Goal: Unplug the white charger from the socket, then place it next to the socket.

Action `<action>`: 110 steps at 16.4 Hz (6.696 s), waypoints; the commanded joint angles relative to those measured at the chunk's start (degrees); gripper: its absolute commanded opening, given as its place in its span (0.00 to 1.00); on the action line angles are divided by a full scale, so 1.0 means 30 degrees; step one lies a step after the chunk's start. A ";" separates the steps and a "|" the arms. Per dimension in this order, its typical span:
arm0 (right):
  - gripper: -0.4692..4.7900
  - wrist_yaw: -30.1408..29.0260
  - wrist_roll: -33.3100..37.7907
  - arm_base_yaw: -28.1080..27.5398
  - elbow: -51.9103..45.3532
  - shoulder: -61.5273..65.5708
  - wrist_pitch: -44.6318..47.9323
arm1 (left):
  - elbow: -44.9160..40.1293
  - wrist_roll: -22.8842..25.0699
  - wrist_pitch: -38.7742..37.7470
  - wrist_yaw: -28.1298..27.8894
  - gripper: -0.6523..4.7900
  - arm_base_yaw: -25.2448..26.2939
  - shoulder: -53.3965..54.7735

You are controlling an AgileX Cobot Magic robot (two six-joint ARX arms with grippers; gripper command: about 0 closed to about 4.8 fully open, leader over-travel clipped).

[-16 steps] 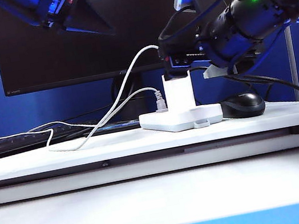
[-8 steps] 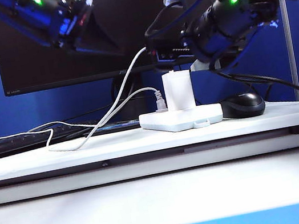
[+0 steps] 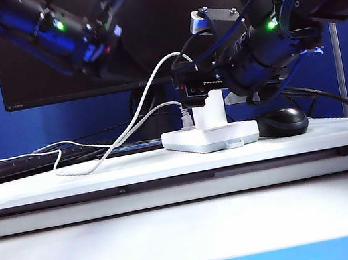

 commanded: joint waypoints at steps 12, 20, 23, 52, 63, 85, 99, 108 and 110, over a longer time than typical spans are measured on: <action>0.88 0.0007 -0.0007 -0.0080 0.0058 0.0291 0.0831 | 0.0313 0.1596 0.1290 0.0612 0.11 0.0000 0.1384; 0.79 0.0000 -0.0015 -0.0080 0.0051 0.0321 0.0823 | 0.2499 -0.3111 0.1865 0.1304 0.11 0.0007 0.3330; 0.79 0.0007 -0.0022 -0.0080 0.0051 0.0321 0.0823 | 0.3308 -0.3060 0.0947 0.1268 0.11 0.0080 0.3963; 0.68 0.0000 -0.0160 -0.0117 0.1698 0.1188 0.0175 | 0.3876 -0.0058 -0.1639 0.1821 0.11 0.0583 0.4743; 0.67 0.1078 -0.0168 -0.0117 0.1712 0.1260 -0.0612 | 0.3883 0.0000 -0.1690 0.1814 0.11 0.0962 0.4743; 0.09 -0.2157 -0.0189 -0.0095 0.1712 0.1253 -0.0634 | 0.5180 0.4364 -0.2987 0.2244 0.11 0.0933 0.5763; 0.09 -0.3665 -0.0525 -0.0095 0.1712 0.1253 -0.0641 | 0.5180 1.0163 -0.2069 0.2266 0.11 0.0933 0.6557; 0.09 -0.3657 -0.0714 -0.0095 0.1719 0.1253 -0.0743 | 0.5180 0.8357 -0.1588 0.2106 0.11 0.0925 0.7257; 0.09 -0.4036 0.0503 -0.0095 0.1719 0.1253 -0.0197 | 0.5180 0.8364 -0.1617 0.2106 0.11 0.0918 0.7293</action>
